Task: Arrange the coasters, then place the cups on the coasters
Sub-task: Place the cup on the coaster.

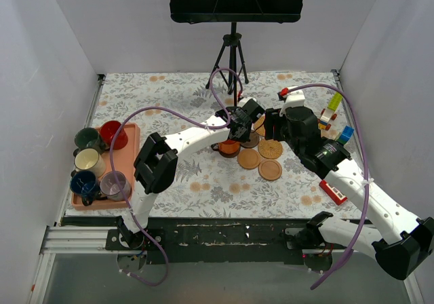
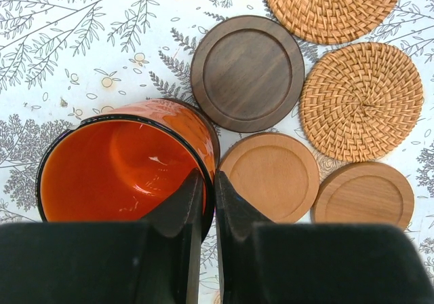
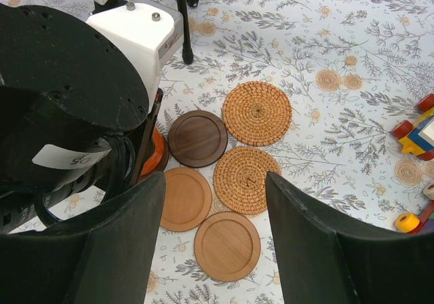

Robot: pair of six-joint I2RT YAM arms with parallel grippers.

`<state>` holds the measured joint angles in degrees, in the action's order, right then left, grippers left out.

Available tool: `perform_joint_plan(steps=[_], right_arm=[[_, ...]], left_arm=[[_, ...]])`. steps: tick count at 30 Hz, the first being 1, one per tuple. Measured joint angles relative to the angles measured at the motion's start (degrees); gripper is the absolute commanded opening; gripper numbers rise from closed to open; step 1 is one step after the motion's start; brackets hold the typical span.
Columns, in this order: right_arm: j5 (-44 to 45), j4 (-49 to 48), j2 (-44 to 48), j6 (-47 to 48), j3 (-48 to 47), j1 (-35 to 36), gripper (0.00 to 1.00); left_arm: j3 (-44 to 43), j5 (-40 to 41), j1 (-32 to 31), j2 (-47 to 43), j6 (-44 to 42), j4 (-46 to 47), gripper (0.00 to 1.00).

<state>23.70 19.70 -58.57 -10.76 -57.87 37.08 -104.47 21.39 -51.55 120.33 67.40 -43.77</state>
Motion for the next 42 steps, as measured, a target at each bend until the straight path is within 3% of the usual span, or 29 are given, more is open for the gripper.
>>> perform_joint_plan(steps=[42], right_arm=[[-0.04, 0.04, -0.44, 0.02, 0.0, -0.74, 0.69]], left_arm=[[0.0, -0.31, 0.0, 1.4, -3.32, 0.48, 0.0]])
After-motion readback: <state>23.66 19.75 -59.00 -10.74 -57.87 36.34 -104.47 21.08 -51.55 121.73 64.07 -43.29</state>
